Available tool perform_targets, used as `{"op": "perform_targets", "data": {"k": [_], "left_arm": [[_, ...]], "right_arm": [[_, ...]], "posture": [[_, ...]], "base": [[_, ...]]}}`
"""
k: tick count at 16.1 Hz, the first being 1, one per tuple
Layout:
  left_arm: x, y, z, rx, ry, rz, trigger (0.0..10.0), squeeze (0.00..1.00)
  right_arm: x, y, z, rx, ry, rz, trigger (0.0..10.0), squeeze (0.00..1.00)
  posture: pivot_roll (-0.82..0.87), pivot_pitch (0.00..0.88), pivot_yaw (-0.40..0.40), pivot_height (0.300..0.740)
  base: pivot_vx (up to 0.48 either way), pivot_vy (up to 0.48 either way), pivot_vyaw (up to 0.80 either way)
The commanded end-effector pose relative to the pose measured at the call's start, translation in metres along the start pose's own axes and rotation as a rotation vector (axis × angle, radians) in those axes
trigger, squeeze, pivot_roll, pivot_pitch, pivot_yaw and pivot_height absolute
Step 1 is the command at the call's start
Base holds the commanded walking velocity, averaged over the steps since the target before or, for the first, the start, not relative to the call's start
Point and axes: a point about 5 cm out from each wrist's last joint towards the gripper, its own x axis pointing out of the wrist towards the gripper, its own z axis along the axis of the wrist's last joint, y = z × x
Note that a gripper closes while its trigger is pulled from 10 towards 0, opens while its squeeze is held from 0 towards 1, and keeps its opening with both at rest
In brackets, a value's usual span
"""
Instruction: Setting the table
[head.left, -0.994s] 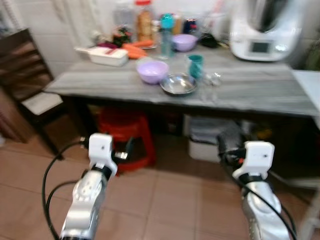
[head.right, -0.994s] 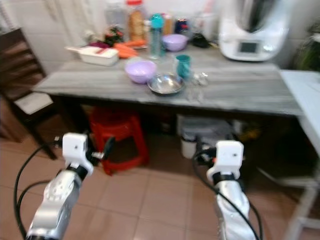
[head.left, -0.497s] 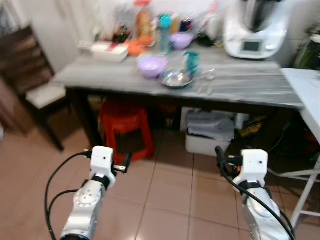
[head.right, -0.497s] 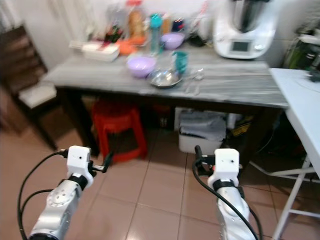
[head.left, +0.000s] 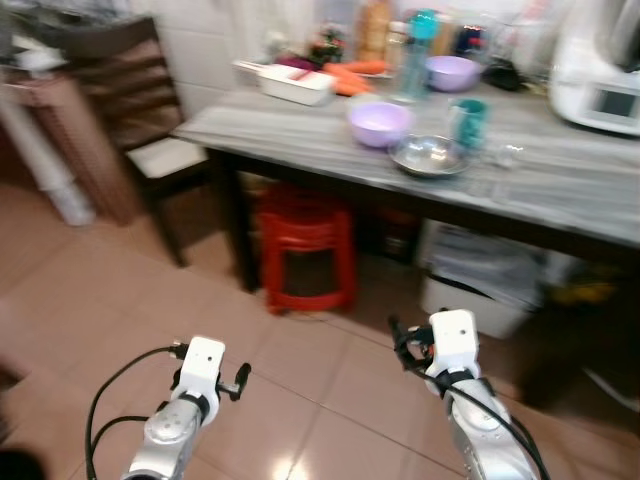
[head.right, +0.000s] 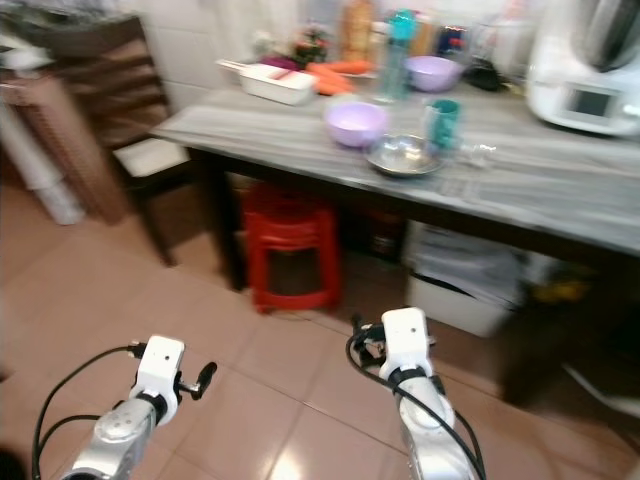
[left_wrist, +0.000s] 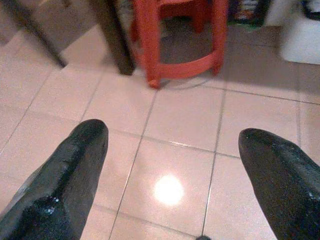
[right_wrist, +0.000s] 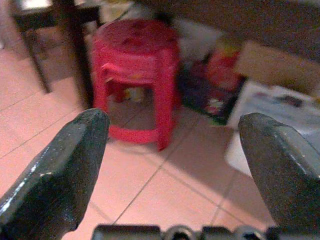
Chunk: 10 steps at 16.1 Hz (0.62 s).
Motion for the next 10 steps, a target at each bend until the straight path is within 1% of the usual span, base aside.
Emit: {"op": "perform_targets", "data": {"k": [1, 2, 3, 4, 5, 6, 7, 8, 9, 10], "left_arm": [[0.0, 0.002, -0.007, 0.003, 0.05, 0.034, 10.0, 0.0], [-0.001, 0.001, -0.017, 0.023, 0.114, 0.037, 10.0, 0.0], [-0.002, 0.001, -0.02, 0.034, 0.133, 0.035, 10.0, 0.0], [-0.003, 0.0, -0.026, 0.05, 0.177, 0.03, 10.0, 0.0], [-0.006, 0.002, -0.034, 0.037, 0.229, 0.048, 10.0, 0.0], [-0.007, 0.002, -0.038, -0.006, 0.262, 0.07, 10.0, 0.0], [-0.007, 0.004, -0.039, -0.04, 0.27, 0.087, 10.0, 0.0], [-0.007, 0.005, -0.04, -0.056, 0.279, 0.098, 10.0, 0.0], [-0.009, 0.006, -0.043, -0.081, 0.298, 0.111, 10.0, 0.0], [-0.011, 0.008, -0.048, -0.095, 0.32, 0.122, 10.0, 0.0]], "right_arm": [[0.003, 0.002, -0.012, -0.023, 0.049, 0.03, 10.0, 0.0], [0.005, 0.009, -0.024, -0.039, 0.11, 0.06, 10.0, 0.0], [0.006, 0.01, -0.028, -0.043, 0.128, 0.067, 10.0, 0.0], [0.009, 0.016, -0.035, -0.039, 0.167, 0.085, 10.0, 0.0], [0.011, 0.024, -0.043, -0.033, 0.223, 0.107, 10.0, 0.0], [0.009, 0.032, -0.053, -0.043, 0.294, 0.134, 10.0, 0.0], [0.007, 0.035, -0.06, -0.04, 0.34, 0.145, 10.0, 0.0], [0.005, 0.036, -0.064, -0.037, 0.369, 0.146, 10.0, 0.0], [0.002, 0.034, -0.071, -0.013, 0.417, 0.132, 10.0, 0.0], [0.0, 0.03, -0.076, 0.034, 0.463, 0.109, 10.0, 0.0]], "posture": [[-0.02, 0.0, 0.018, 0.74], [-0.01, 0.0, 0.017, 0.74], [-0.01, 0.0, 0.019, 0.74], [-0.01, 0.0, 0.021, 0.74], [0.0, 0.0, 0.021, 0.74], [0.01, 0.0, 0.008, 0.74], [0.01, 0.0, 0.008, 0.74], [0.02, 0.0, -0.007, 0.74], [0.03, 0.0, -0.022, 0.74], [0.03, 0.0, -0.022, 0.74]], "base": [[0.0, 0.0, 0.8], [0.0, 0.0, 0.8], [0.0, 0.0, 0.8], [0.0, 0.0, 0.8], [0.0, 0.0, 0.8], [0.0, 0.0, 0.8], [0.0, 0.0, 0.8], [0.0, 0.0, 0.8], [0.0, 0.0, 0.8], [0.0, 0.0, 0.8]]}}
